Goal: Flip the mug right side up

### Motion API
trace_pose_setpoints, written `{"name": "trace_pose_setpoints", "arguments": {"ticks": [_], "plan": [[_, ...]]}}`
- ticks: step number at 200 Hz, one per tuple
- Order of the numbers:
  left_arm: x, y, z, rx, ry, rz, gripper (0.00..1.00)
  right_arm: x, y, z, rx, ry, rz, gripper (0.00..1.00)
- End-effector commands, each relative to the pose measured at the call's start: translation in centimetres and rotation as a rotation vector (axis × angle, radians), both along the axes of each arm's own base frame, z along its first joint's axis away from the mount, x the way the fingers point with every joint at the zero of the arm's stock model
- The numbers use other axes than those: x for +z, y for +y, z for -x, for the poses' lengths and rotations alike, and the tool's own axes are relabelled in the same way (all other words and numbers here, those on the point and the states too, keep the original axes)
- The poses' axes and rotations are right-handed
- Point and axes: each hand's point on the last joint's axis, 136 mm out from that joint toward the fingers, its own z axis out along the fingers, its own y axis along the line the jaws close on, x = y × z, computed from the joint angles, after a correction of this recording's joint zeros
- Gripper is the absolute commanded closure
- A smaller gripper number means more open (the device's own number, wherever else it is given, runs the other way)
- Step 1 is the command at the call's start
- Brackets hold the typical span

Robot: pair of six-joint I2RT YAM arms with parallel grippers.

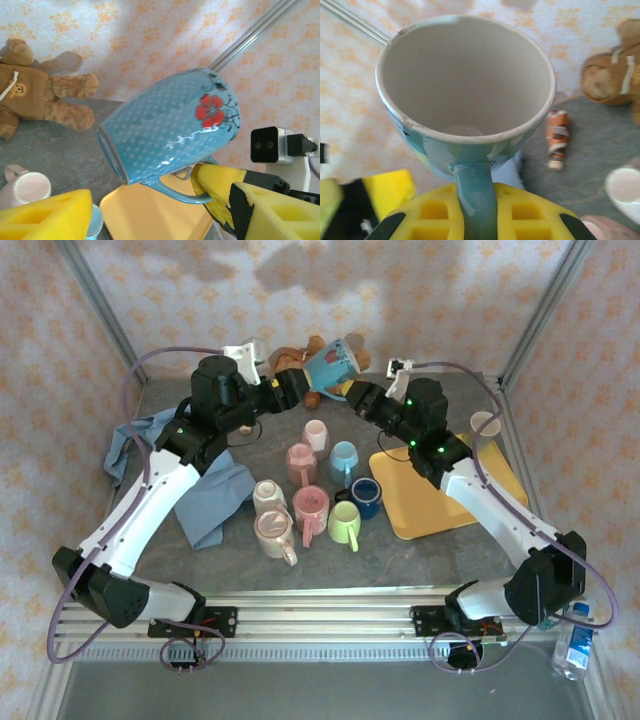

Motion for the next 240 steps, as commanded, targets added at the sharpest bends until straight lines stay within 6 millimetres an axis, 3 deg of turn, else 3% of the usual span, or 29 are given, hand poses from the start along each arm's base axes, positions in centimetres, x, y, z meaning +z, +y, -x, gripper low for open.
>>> {"name": "trace_pose_setpoints", "arguments": {"ticks": [1,98,119,139,240], "plan": [[-0.9,0.1,0.8,-0.025,-0.022,-0.086,0.26,3.8,-2.4,0.9,-0.076,-0.169,0.147,1.00],[-3.5,-0.9,1.0,-0.094,0.015,-0.148,0.24,-2.8,-8.2,1.6,-0.229,-0.139,0.638,1.00],[-4.1,-1.0,1.0,-0.102,0.023,-0.152,0.24,-5.0,-9.3,1.5,-0.254,-0.124,0.687,1.00],[-4.2,-1.2,1.0,-0.111,0.016,-0.153,0.24,-5.8,-10.6,2.1,-0.271,-0.146,0.709,1.00],[-6.9,-2.4,1.0,-0.150,0.043,-0.157,0.26,-13.8,-21.5,-0.2,-0.514,0.037,0.918,1.00]]}}
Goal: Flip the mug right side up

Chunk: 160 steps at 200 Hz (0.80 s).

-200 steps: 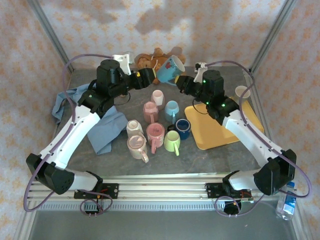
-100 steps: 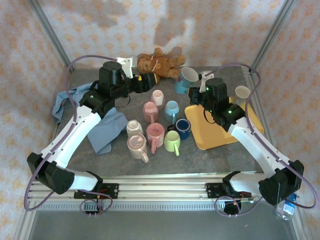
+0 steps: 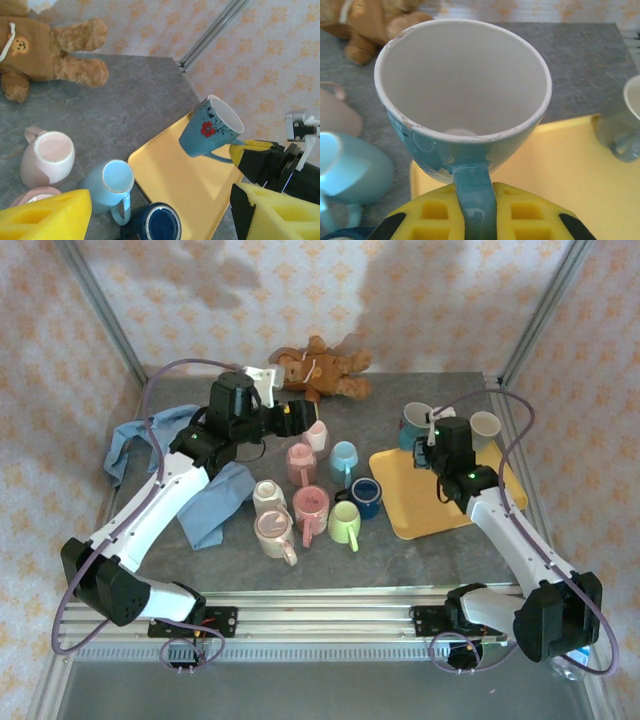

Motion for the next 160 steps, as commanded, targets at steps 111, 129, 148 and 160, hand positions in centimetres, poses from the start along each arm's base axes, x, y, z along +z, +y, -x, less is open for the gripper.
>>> {"name": "trace_pose_setpoints", "arguments": {"ticks": [111,129,148,160], "plan": [[-5.9,-4.6,2.1,-0.282,0.059,-0.221,0.30,-4.4,-9.0,-5.7,-0.265,-0.061,0.124,1.00],[-6.5,-5.3,2.4,-0.316,0.079,-0.240,0.30,-5.3,-9.3,-6.3,-0.256,-0.044,0.156,1.00],[-6.9,-5.8,2.5,-0.342,0.087,-0.231,0.31,-6.0,-9.7,-6.9,-0.258,-0.030,0.173,1.00],[-7.2,-6.0,2.5,-0.347,0.091,-0.227,0.32,-6.4,-10.0,-7.3,-0.268,-0.028,0.186,1.00]]}}
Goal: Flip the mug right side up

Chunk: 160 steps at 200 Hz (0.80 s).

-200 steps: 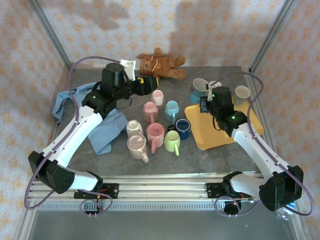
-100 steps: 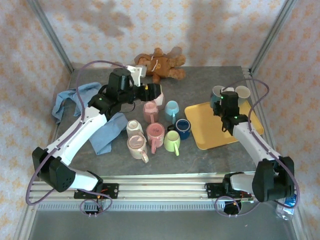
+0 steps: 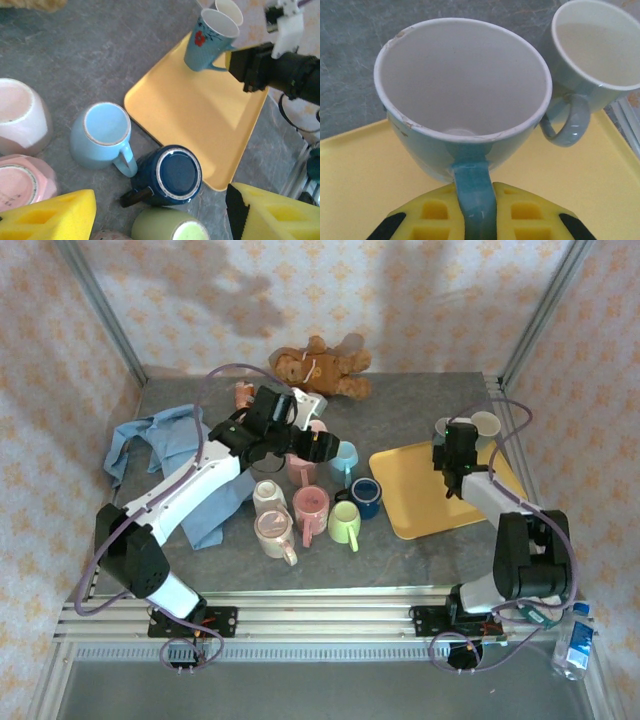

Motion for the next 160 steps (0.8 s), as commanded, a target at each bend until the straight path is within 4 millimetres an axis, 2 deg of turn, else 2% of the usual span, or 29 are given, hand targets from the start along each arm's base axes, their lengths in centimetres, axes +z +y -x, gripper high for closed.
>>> {"name": "trace_pose_setpoints", "arguments": {"ticks": [1,81,160], "plan": [[0.8,-0.7,0.7,-0.063,-0.014,0.005,0.32,3.8,-1.2,-2.8,-0.032,-0.143,0.052,1.00],[0.5,-0.7,0.9,-0.067,-0.019,0.003,0.32,1.5,-2.4,-3.6,-0.021,-0.104,0.080,1.00],[0.8,-0.4,1.0,-0.064,-0.032,-0.002,0.32,0.5,-3.2,-3.7,-0.025,-0.036,0.135,0.91]]}}
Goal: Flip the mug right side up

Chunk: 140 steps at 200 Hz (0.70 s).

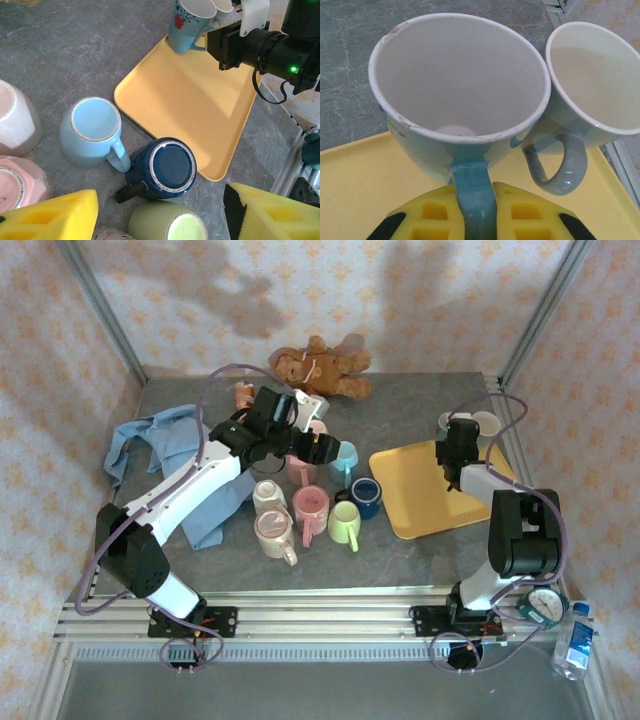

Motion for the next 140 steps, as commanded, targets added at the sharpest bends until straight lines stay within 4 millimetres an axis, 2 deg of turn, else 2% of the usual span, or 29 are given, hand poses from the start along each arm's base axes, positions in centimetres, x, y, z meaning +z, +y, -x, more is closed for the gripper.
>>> {"name": "trace_pose_setpoints", "arguments": {"ticks": [1,32,79,140], "plan": [[0.8,-0.2,0.7,-0.033,-0.029,-0.003,0.32,1.3,-1.1,-0.8,-0.027,-0.021,0.043,0.91],[0.9,0.1,0.9,-0.029,-0.037,-0.010,0.32,1.2,-1.2,-0.7,-0.038,-0.006,0.045,0.89],[1.2,0.2,0.9,-0.024,-0.048,-0.006,0.32,1.0,-1.0,-0.2,-0.033,0.012,0.027,0.77],[1.7,0.8,1.3,-0.011,-0.068,-0.015,0.32,0.6,-1.1,0.4,-0.041,0.038,0.028,0.71]]}}
